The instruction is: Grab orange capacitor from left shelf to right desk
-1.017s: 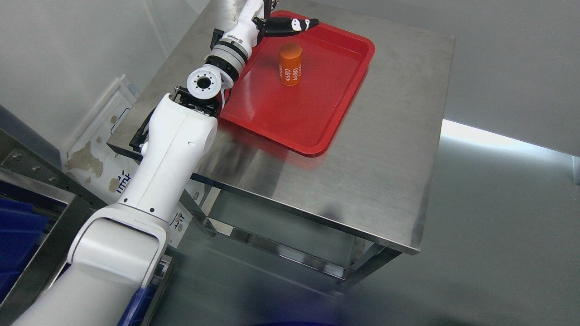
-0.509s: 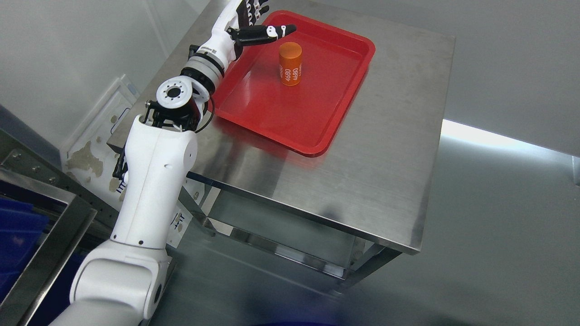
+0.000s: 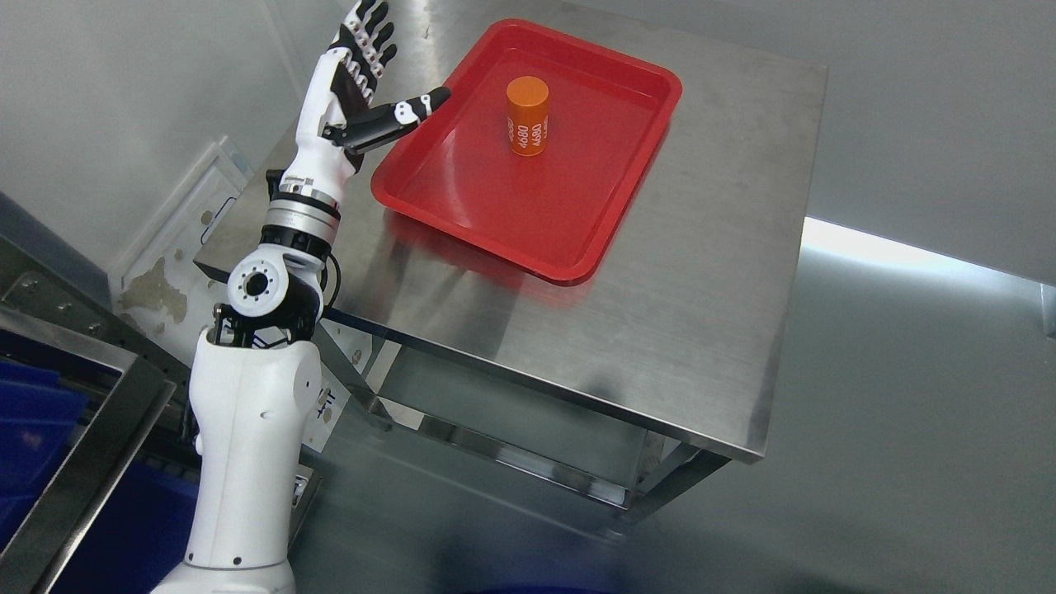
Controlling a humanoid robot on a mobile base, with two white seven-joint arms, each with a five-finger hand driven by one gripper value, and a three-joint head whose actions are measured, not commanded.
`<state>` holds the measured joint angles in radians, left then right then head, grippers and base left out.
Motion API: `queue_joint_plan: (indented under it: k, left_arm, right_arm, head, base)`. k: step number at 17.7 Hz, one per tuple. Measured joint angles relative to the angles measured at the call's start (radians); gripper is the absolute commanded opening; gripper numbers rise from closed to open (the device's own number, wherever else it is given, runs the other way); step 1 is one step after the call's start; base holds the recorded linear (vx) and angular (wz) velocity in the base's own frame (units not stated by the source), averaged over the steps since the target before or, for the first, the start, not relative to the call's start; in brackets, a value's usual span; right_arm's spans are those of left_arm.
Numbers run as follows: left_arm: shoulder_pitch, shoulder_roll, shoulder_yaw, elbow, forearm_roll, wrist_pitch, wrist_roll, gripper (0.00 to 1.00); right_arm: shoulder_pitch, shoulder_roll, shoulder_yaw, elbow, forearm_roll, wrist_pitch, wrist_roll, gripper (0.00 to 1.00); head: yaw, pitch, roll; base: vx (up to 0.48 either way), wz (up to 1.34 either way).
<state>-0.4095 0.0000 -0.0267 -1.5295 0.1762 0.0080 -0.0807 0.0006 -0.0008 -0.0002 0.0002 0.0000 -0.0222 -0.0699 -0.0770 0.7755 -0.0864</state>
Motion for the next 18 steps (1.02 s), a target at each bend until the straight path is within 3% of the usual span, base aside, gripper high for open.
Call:
queue_joint_plan:
  k: [7,18]
  left_arm:
    - [0.112,0.000,0.014,-0.096,-0.001,-0.053,-0.013,1.00]
    - [0.157,0.000,0.022,-0.155,-0.002,-0.103,-0.018,1.00]
  right_arm:
    - [0.000,0.000,0.000,0.000,0.000,0.000,-0.005,1.00]
    - [0.000,0.000,0.000,0.000,0.000,0.000,0.006,1.00]
  head:
    - [0.0000,0.000,0.000]
    - [0.0000,0.000,0.000]
  base:
    - [0.000,0.00]
    - [0.000,0.00]
